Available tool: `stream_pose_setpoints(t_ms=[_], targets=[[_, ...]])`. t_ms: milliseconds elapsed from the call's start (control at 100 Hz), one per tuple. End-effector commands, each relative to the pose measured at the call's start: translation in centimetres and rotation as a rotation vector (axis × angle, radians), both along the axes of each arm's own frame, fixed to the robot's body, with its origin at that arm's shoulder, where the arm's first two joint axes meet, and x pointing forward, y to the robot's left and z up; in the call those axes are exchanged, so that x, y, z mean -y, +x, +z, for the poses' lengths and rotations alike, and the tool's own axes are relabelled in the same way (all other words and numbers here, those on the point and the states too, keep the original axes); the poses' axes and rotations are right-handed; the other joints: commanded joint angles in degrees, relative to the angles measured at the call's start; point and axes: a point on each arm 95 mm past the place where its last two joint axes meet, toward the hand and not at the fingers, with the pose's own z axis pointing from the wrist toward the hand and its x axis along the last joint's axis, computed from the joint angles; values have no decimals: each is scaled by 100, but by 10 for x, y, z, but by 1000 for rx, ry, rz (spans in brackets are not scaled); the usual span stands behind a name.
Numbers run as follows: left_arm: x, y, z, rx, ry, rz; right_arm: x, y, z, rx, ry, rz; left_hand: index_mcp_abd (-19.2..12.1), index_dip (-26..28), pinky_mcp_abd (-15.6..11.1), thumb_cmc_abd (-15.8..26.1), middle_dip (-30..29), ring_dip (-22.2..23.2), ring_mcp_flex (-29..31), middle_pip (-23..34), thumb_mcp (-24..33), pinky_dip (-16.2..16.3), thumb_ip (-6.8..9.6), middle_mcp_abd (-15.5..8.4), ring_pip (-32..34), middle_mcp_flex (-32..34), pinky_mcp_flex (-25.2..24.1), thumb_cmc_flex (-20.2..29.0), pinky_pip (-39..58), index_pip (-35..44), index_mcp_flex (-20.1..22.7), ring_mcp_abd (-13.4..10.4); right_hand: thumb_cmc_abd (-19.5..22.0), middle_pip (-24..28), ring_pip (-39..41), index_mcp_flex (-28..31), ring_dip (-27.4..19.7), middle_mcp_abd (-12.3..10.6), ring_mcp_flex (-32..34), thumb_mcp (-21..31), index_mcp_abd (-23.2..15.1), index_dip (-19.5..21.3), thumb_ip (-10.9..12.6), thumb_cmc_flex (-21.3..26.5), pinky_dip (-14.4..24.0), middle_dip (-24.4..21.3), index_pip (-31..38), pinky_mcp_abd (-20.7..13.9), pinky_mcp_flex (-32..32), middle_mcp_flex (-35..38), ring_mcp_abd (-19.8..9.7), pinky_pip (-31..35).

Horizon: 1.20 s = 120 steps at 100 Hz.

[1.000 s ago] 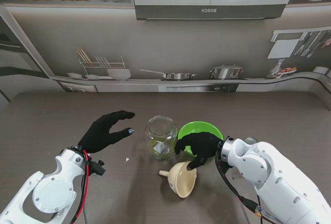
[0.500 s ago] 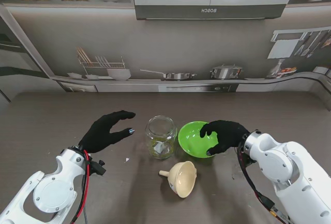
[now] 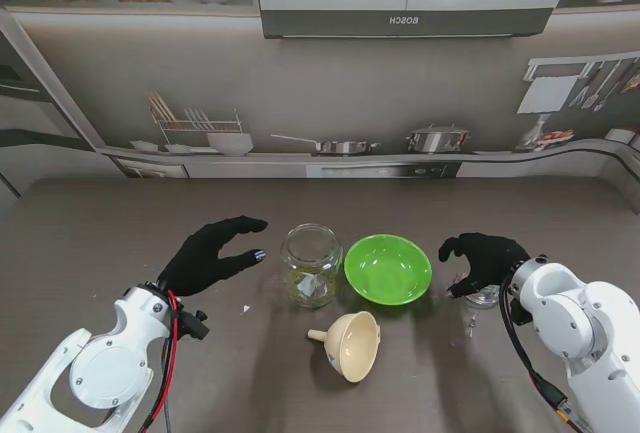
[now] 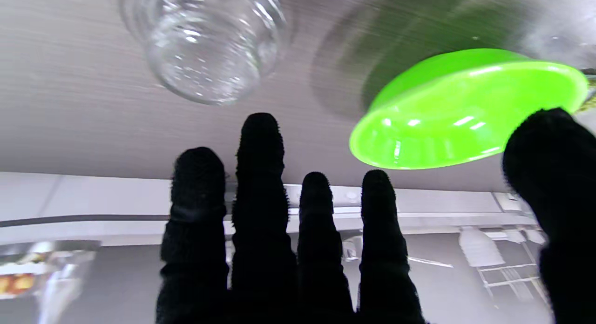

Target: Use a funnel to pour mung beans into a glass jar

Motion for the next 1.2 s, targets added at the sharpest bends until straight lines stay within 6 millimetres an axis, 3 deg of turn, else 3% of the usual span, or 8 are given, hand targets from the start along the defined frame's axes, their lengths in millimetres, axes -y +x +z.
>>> stream_pose_setpoints(t_ms=[0,310,590,1190], targets=[[2,-1,-3,-20,6,-13,11,-2,-11,-33,-19,-31,-9,-10,-14,370,-15,8,156,-38,-100,37,173,-2,-29,129,6,201,-157,-4,23,12,-17,-56,-19,-278,-60,107,-143,-108,-103,57,213,-43,149,-44,-88,151,-28,-281,90,6],[3,-1,-5,-34,14,-14,30,0,-26,-52,-99,-79,-9,-13,-17,379,-13,8,147,-37,-107,38,173,-4,-33,132,2,196,-158,-8,17,12,-21,-153,92,-826,-48,307,-358,-135,38,91,207,-165,179,-253,-408,64,-22,-982,27,30],[5,0,-7,-46,17,-18,41,5,-33,-31,-143,-110,-15,-13,-24,378,-14,9,149,-39,-108,40,175,-4,-33,125,-4,206,-159,-8,16,15,-7,-65,294,-1052,-25,396,-429,-117,228,193,213,-202,175,-361,-426,1,1,-1185,-134,76],[8,1,-9,-71,25,-29,46,11,-44,-65,-177,-131,-18,-11,-25,393,-14,12,147,-43,-140,47,177,1,-32,105,-14,212,-158,-7,13,8,-155,-107,328,-1159,-74,524,-471,-39,329,221,164,-344,143,-536,-392,104,-19,-1239,40,59]])
